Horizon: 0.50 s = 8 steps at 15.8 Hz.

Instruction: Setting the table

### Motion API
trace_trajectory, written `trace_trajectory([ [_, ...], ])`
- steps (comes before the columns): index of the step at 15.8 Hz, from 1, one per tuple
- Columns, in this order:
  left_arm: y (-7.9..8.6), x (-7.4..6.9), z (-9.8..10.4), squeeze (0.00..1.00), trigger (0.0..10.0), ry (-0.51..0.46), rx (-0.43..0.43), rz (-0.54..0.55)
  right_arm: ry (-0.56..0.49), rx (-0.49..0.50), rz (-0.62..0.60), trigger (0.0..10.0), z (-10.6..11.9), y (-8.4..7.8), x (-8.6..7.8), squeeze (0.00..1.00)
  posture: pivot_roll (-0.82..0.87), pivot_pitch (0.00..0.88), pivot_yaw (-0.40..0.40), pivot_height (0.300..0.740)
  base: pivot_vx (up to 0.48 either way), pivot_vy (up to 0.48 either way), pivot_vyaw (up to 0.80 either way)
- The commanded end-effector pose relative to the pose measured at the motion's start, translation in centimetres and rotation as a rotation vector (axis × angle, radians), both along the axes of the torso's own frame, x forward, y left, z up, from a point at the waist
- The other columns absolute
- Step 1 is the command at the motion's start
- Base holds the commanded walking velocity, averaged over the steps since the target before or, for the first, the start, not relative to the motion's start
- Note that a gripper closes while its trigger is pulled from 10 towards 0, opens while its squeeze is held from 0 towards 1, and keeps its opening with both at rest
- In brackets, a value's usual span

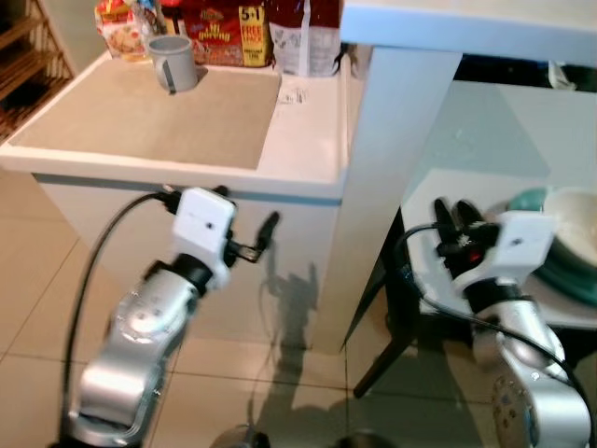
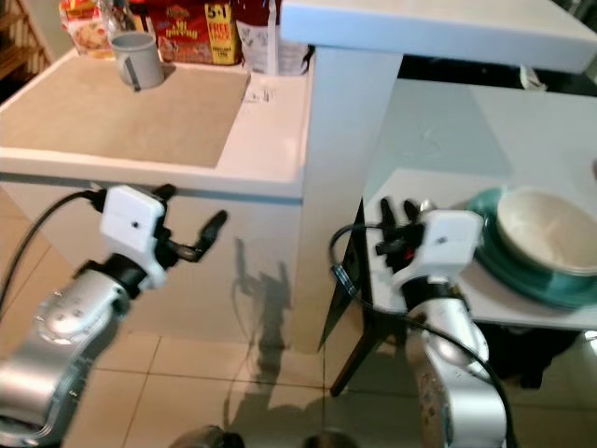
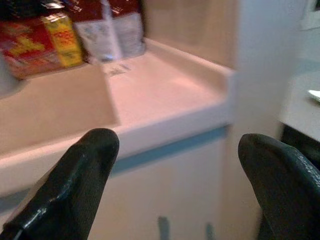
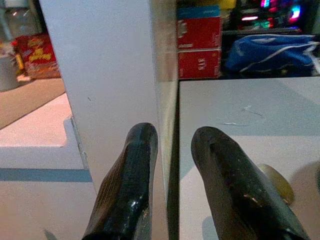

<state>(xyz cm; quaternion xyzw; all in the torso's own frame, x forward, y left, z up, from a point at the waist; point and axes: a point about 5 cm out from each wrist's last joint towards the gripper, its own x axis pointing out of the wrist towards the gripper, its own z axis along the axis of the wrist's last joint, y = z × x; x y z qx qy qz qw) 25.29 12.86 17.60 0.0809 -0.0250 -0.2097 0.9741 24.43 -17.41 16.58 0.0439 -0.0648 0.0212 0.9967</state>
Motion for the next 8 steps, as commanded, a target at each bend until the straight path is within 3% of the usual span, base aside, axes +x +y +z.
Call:
trace_trajectory([
  [1,0.1,-0.4,0.3,0.0,10.0,-0.026,0.002,0.018,-0.04,-0.014,0.04,10.0,0.5,0.2,-0.3,0.0,0.0,0.063,-0.039,0.74,0.0,0.48,0.0],
  [5,0.2,-0.2,0.1,0.0,10.0,-0.048,0.076,0.032,-0.006,-0.076,0.214,10.0,0.0,2.1,0.2,0.0,0.01,0.039,-0.032,0.74,0.0,0.48,0.0],
  [8,0.0,0.7,1.5,0.0,10.0,-0.091,0.025,0.083,0.049,-0.049,0.215,10.0,-0.2,3.2,2.4,0.0,0.02,0.026,-0.054,0.74,0.0,0.48,0.0],
])
